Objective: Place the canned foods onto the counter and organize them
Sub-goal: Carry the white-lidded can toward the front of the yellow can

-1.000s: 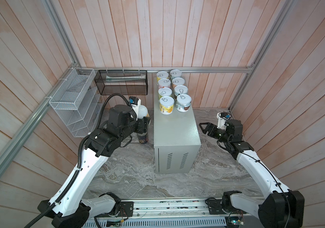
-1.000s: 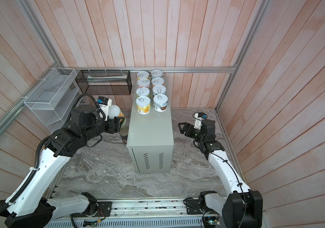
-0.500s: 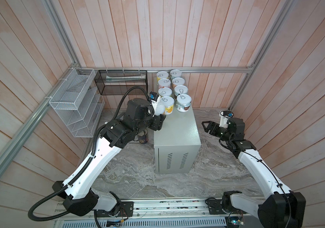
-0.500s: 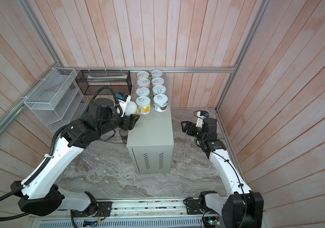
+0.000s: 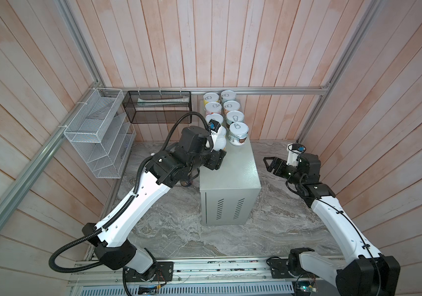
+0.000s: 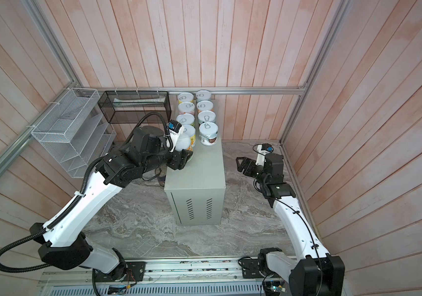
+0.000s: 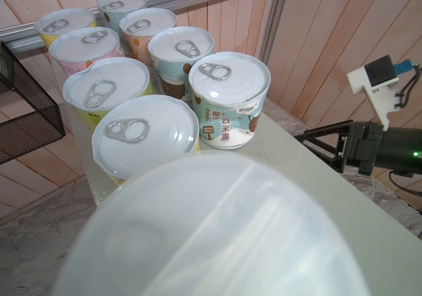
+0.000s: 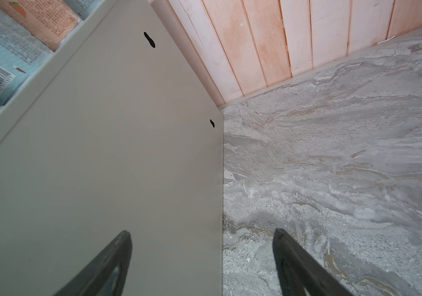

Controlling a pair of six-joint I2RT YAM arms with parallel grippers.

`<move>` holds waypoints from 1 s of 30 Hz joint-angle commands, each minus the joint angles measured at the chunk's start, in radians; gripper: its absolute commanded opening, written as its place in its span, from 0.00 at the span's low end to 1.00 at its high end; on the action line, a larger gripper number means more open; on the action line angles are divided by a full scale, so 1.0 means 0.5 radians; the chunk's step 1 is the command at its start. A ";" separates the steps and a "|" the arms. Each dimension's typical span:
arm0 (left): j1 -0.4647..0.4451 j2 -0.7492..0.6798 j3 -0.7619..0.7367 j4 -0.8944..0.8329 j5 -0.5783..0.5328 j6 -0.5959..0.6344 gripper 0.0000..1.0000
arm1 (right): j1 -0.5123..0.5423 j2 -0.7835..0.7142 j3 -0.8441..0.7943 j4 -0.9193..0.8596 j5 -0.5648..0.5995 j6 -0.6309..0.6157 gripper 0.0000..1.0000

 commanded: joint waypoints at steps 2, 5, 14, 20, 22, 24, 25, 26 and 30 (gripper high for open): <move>-0.002 0.004 0.109 0.103 -0.044 -0.026 0.00 | -0.011 0.012 0.013 0.030 -0.032 -0.019 0.86; -0.002 0.011 0.105 0.091 -0.052 -0.038 0.00 | -0.011 0.027 0.013 0.040 -0.036 -0.020 0.86; -0.002 0.031 0.083 0.116 -0.116 -0.041 0.47 | -0.013 0.064 -0.004 0.070 -0.057 0.000 0.88; -0.002 0.062 0.074 0.133 -0.086 -0.035 0.54 | -0.012 0.076 -0.017 0.083 -0.068 0.008 0.88; -0.002 0.061 0.066 0.139 -0.085 -0.032 0.57 | -0.012 0.081 -0.017 0.091 -0.072 0.012 0.89; -0.002 0.055 0.054 0.151 -0.079 -0.031 0.61 | -0.012 0.088 -0.018 0.098 -0.081 0.017 0.89; -0.002 0.050 0.048 0.159 -0.085 -0.032 0.62 | -0.012 0.094 -0.020 0.100 -0.087 0.018 0.89; -0.002 0.037 0.030 0.174 -0.091 -0.029 0.66 | -0.012 0.097 -0.019 0.103 -0.088 0.022 0.89; -0.002 -0.001 -0.017 0.236 -0.127 -0.015 0.74 | -0.010 0.104 -0.028 0.120 -0.102 0.032 0.89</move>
